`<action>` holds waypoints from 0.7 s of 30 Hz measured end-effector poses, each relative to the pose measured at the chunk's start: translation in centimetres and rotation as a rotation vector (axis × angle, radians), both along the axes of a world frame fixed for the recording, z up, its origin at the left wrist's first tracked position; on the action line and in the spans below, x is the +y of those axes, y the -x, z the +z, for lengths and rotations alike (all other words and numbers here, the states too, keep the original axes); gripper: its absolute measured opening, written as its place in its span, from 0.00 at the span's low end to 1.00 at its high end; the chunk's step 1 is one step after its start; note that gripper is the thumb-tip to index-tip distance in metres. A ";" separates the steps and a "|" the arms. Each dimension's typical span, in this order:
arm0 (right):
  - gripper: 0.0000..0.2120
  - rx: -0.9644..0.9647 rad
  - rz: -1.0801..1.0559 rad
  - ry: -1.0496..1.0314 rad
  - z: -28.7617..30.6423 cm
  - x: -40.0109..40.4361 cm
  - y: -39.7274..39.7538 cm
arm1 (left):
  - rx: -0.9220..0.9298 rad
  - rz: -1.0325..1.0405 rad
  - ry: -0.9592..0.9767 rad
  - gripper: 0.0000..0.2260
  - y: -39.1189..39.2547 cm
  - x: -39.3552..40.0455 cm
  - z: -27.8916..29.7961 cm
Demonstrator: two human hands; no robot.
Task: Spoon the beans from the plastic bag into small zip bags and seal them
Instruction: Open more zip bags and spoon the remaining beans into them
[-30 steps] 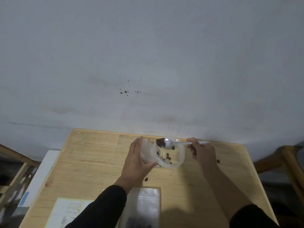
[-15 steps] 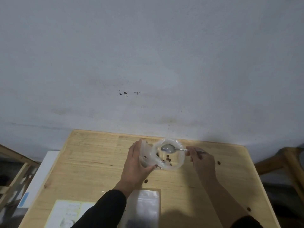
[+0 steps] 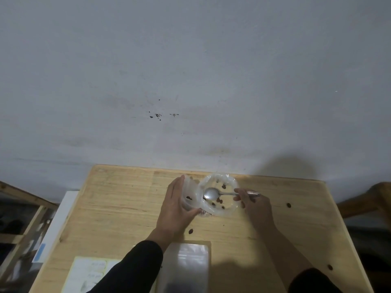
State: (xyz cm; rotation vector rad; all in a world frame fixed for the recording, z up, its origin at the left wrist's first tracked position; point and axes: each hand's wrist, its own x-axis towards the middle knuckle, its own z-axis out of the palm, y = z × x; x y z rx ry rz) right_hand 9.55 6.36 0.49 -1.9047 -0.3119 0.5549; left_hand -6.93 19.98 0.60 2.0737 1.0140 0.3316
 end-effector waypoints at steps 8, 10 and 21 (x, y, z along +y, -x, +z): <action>0.07 0.117 0.188 0.016 0.8 -0.4 -0.5 | -0.025 0.012 -0.002 0.47 -0.6 0.2 0.4; 0.07 0.146 0.194 -0.002 0.9 -0.4 -0.5 | -0.029 0.014 0.004 0.47 -0.7 0.2 0.6; 0.09 0.220 0.170 0.060 1.0 0.0 -0.6 | -0.045 0.037 0.013 0.45 -1.0 0.1 0.6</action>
